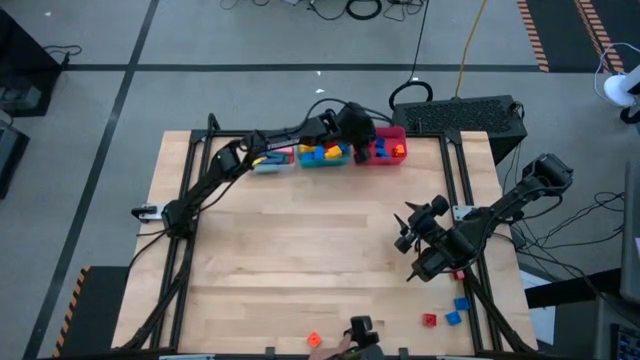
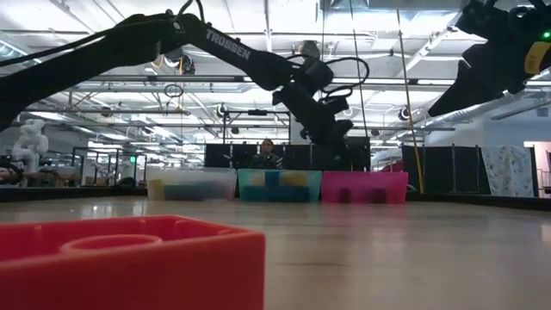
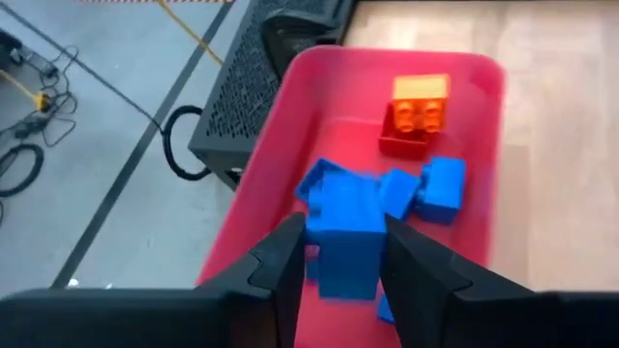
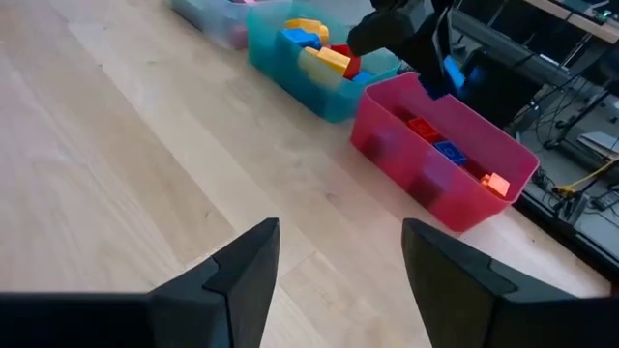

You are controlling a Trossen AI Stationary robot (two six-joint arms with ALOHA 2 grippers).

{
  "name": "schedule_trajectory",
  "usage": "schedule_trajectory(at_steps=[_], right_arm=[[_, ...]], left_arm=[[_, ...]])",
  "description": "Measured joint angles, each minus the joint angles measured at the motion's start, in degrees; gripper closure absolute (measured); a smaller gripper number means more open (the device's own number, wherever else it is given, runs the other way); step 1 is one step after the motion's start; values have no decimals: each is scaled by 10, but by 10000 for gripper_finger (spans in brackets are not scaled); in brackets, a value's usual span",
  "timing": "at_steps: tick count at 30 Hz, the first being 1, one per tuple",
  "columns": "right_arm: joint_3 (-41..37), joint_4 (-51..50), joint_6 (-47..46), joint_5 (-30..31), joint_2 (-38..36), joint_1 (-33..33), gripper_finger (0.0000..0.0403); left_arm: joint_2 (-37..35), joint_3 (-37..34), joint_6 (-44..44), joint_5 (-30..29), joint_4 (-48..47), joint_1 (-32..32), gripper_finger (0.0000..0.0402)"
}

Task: Sort blocks by size
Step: Put the blue 4 stud game piece into the red bin, then put the orange 4 stud game piece into the red bin

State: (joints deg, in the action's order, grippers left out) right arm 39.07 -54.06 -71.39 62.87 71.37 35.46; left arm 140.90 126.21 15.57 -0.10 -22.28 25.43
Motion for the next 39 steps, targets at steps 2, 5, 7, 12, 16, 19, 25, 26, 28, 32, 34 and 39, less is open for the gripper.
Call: schedule_trajectory(at_steps=[2,5,7,12,16,19,25,26,28,32,34,39], right_arm=[[0,1,-7,0,0,0,200],[0,1,-13,-2,0,0,200],[0,3,-14,-2,0,0,200],[0,5,-14,-2,0,0,200],[0,6,-14,-2,0,1,200],[0,6,-13,-2,0,6,200],[0,5,-10,-2,0,25,200],[0,5,-10,-2,0,27,200],[0,5,-4,-2,0,33,200],[0,6,-1,-2,0,45,200],[0,7,-7,-2,0,52,200],[0,14,-16,-2,0,68,200]], left_arm=[[0,0,11,0,-3,-4,264],[0,0,13,0,-18,-8,231],[0,0,13,-2,-29,-8,201],[-22,11,12,-17,-132,-16,152],[-67,12,9,-5,-193,-47,154],[-89,12,11,-6,-224,-78,164],[-129,7,-17,-7,-288,-145,175],[-133,4,-23,-6,-296,-157,176],[-136,0,-32,-6,-335,-181,176],[-136,0,-49,-6,-393,-230,176],[-136,0,-62,4,-410,-255,176],[-136,-1,-103,22,-435,-318,176]])
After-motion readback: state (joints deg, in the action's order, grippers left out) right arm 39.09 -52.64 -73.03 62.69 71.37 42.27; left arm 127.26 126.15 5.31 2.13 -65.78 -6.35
